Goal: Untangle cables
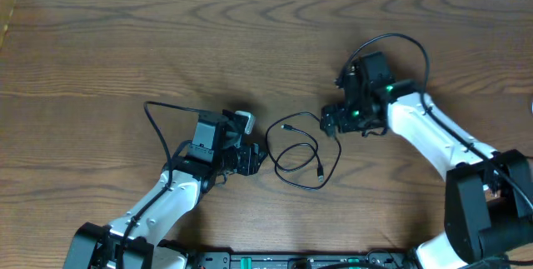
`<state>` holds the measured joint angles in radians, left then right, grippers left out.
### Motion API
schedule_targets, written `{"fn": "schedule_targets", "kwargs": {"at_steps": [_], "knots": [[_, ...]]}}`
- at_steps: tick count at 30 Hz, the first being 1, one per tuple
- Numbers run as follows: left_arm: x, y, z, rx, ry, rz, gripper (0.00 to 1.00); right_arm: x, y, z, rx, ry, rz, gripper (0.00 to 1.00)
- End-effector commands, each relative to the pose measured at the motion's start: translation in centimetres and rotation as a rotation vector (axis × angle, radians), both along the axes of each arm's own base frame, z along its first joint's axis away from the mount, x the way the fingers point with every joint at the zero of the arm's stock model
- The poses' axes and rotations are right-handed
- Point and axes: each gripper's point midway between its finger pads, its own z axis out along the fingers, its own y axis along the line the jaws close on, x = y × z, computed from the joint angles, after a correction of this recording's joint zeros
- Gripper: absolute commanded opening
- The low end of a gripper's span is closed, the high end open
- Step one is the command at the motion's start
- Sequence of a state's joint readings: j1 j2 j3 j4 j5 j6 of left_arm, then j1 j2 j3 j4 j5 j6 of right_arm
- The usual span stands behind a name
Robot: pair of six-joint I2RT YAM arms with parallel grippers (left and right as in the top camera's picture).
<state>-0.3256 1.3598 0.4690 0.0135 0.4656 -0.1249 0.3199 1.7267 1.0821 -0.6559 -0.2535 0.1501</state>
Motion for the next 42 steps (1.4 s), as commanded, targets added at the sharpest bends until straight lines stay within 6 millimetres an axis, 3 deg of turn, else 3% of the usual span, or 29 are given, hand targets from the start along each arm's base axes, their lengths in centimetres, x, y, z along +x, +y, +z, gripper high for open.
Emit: {"fn": "schedule_targets", "kwargs": {"at_steps": [1, 10, 25, 30, 42], "knots": [[0.2, 0.0, 0.0, -0.006, 0.004, 0.016, 0.58, -0.9, 1.0, -1.7, -0.021, -0.027, -0.003, 0.94], [0.3, -0.1, 0.1, -0.010, -0.004, 0.018, 0.57, -3.5, 2.4, -4.9, 0.015, -0.014, -0.040, 0.94], [1.3, -1.3, 1.2, -0.055, -0.052, 0.026, 0.57, -6.3, 0.7, -6.7, -0.051, 0.087, -0.106, 0.94], [1.2, -2.1, -0.5, -0.041, -0.028, 0.003, 0.57, -7.2, 0.5, -7.1, -0.063, 0.118, -0.119, 0.94], [1.4, -2.9, -3.1, -0.093, 0.065, 0.049, 0.57, -7.3, 0.2, -7.2, -0.073, 0.123, -0.147, 0.95]]}}
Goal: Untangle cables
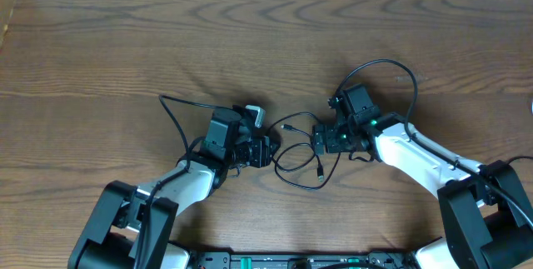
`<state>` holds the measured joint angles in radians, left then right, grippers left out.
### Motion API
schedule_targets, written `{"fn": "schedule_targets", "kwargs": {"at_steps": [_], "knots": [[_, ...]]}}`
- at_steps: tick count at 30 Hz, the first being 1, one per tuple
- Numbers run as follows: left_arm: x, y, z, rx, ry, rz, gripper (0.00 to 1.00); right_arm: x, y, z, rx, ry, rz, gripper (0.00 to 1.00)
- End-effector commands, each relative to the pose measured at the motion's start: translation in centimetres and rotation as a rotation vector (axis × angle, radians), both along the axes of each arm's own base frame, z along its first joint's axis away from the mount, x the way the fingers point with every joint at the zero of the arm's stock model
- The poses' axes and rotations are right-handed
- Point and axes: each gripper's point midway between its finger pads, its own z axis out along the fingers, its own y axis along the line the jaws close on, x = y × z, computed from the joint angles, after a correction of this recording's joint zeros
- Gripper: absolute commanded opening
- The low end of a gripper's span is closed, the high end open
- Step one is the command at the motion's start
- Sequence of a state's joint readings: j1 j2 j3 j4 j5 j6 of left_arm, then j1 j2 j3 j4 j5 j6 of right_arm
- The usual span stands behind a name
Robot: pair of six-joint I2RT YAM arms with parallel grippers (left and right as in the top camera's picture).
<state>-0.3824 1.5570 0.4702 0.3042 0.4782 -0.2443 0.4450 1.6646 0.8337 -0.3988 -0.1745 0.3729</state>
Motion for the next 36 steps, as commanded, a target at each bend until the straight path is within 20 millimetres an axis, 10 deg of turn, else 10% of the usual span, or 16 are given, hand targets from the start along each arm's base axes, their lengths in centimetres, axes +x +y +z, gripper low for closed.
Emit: {"fn": "schedule_targets", "kwargs": {"at_steps": [1, 21, 36], "knots": [[-0.9, 0.0, -1.6, -0.011, 0.092, 0.026, 0.57, -3.7, -1.7, -3.6, -0.066, 0.153, -0.046, 0.95], [4.5, 6.0, -1.1, 0.298, -0.123, 0.291, 0.49, -3.6, -1.7, -3.6, -0.067, 0.151, -0.056, 0.99], [-0.1, 6.1, -5.1, 0.435, 0.047, 0.213, 0.45, -2.9, -1.0, -3.3, -0.030, 0.123, -0.051, 0.99]]}}
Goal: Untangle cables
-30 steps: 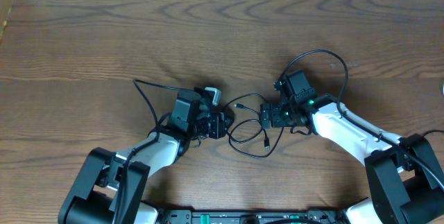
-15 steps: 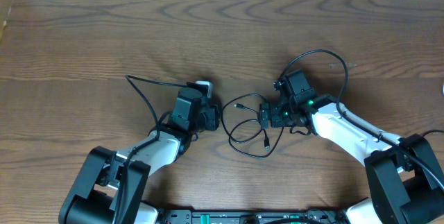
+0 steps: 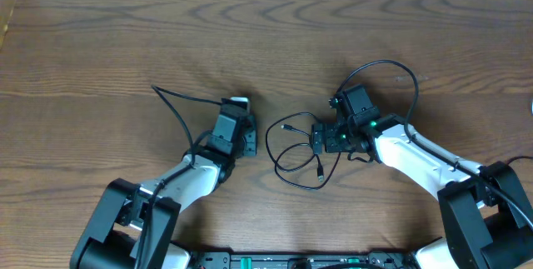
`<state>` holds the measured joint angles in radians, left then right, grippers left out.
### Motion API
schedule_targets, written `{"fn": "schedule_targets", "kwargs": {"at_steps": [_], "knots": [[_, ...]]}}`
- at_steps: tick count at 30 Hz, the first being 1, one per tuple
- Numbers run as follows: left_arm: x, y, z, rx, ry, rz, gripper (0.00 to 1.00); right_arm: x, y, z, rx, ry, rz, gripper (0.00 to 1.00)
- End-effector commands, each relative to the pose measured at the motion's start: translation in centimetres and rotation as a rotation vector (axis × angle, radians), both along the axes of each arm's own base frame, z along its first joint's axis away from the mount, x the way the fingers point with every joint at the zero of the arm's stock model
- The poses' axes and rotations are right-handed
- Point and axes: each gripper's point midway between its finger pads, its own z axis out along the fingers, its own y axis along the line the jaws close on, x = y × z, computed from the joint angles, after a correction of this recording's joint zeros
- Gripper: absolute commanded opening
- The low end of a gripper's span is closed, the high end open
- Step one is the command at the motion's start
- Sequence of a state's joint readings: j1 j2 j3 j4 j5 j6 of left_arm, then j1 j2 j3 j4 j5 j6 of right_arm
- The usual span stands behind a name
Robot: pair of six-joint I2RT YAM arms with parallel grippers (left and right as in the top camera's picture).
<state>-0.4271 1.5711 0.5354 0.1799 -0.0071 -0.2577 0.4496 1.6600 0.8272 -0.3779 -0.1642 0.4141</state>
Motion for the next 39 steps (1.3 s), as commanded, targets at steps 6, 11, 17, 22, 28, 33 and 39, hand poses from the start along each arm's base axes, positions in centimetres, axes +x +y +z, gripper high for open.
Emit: {"fn": "schedule_targets", "kwargs": {"at_steps": [6, 11, 17, 22, 28, 33, 39], "knots": [[-3.4, -0.1, -4.0, 0.021, 0.146, 0.003, 0.45, -3.5, -0.6, -3.3, -0.006, 0.148, -0.003, 0.99], [-4.1, -1.5, -4.0, -0.049, 0.183, -0.040, 0.45, -3.8, -0.1, -3.2, 0.020, 0.167, 0.006, 0.99], [-5.1, -3.2, -4.0, -0.066, 0.198, -0.100, 0.45, -4.3, -0.2, -3.2, 0.020, 0.191, -0.010, 0.99], [-6.6, -5.4, -3.9, -0.072, 0.208, -0.185, 0.45, -4.4, -0.3, -3.3, 0.017, 0.199, -0.012, 0.99], [-7.1, -6.1, -3.9, -0.065, 0.206, -0.213, 0.45, -4.9, -0.5, -3.4, 0.008, 0.218, -0.015, 0.99], [-4.9, -4.4, -3.4, 0.025, 0.115, -0.148, 0.45, -4.9, -0.5, -3.4, 0.007, 0.219, -0.015, 0.99], [-1.6, -3.8, -0.7, -0.018, 0.034, -0.095, 0.45, -4.9, -0.5, -3.4, 0.006, 0.217, -0.011, 0.99]]}}
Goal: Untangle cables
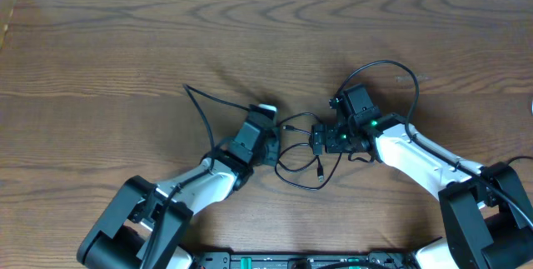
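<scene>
A thin black cable (293, 154) lies in overlapping loops at the table's middle. One plug end (287, 126) points up-left and another plug end (320, 171) lies at the lower right. My right gripper (318, 138) sits on the right side of the loops, closed on a strand there. My left gripper (273, 144) reaches in from the lower left and its tip covers the left edge of the loops. The overhead view does not show how its jaws stand.
The left arm's own black lead (204, 107) arcs up over the wood behind its wrist. The right arm's lead (391, 67) loops above its wrist. A wooden table (125, 36) spreads to the back and left, with a pale wall edge at the far side.
My left gripper has moved right, from well clear of the loops on their left to their left edge. The right gripper and the cable's plug ends have stayed where they were.
At first both grippers stood apart from the tangle, left and right of it. Then both were at the loops, the right one lower on the strand. Then the left gripper was back to the left, off the cable; now it is at the loops again.
</scene>
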`<state>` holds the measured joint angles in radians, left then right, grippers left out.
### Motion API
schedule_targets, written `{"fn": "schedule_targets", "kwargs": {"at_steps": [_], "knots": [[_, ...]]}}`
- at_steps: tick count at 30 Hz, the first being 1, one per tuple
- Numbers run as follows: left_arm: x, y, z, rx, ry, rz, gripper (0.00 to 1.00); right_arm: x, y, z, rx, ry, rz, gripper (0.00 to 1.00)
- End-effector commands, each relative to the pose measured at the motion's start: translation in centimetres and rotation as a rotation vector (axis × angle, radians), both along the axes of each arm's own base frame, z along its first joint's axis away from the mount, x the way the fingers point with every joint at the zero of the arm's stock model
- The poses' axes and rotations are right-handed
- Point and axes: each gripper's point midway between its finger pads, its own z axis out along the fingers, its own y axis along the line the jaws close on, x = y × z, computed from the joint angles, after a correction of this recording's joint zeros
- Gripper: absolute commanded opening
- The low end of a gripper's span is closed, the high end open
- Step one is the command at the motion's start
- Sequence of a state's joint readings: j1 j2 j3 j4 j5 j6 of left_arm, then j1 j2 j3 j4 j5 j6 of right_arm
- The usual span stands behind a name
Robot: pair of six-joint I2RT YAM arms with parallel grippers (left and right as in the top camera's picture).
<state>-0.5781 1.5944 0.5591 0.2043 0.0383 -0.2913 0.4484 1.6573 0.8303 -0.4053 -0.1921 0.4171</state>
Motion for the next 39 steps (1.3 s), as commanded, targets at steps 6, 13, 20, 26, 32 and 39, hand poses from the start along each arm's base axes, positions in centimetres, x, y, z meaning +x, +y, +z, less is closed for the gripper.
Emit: {"fn": "schedule_targets", "kwargs": {"at_steps": [6, 13, 20, 26, 32, 39], "knots": [[2.7, 3.8, 1.8, 0.026, -0.043, 0.118, 0.45, -4.2, -0.7, -3.4, -0.010, 0.183, -0.008, 0.99], [-0.5, 6.1, -1.1, 0.152, 0.112, 0.130, 0.44, -3.5, -0.3, -3.2, 0.006, 0.150, -0.007, 0.99], [-1.2, 4.8, -1.2, 0.176, 0.099, 0.085, 0.44, -3.5, -0.1, -3.2, 0.018, 0.152, -0.004, 0.99], [-1.7, 5.0, -2.3, 0.199, 0.130, 0.081, 0.44, -3.6, -0.2, -3.2, 0.015, 0.158, -0.004, 0.99], [-2.6, 4.3, -3.7, 0.230, 0.153, 0.036, 0.43, -3.6, -0.2, -3.2, 0.015, 0.159, -0.004, 0.99], [-2.8, 3.4, -3.7, 0.244, 0.132, 0.015, 0.43, -4.0, -0.3, -3.3, 0.008, 0.172, -0.005, 0.99]]}}
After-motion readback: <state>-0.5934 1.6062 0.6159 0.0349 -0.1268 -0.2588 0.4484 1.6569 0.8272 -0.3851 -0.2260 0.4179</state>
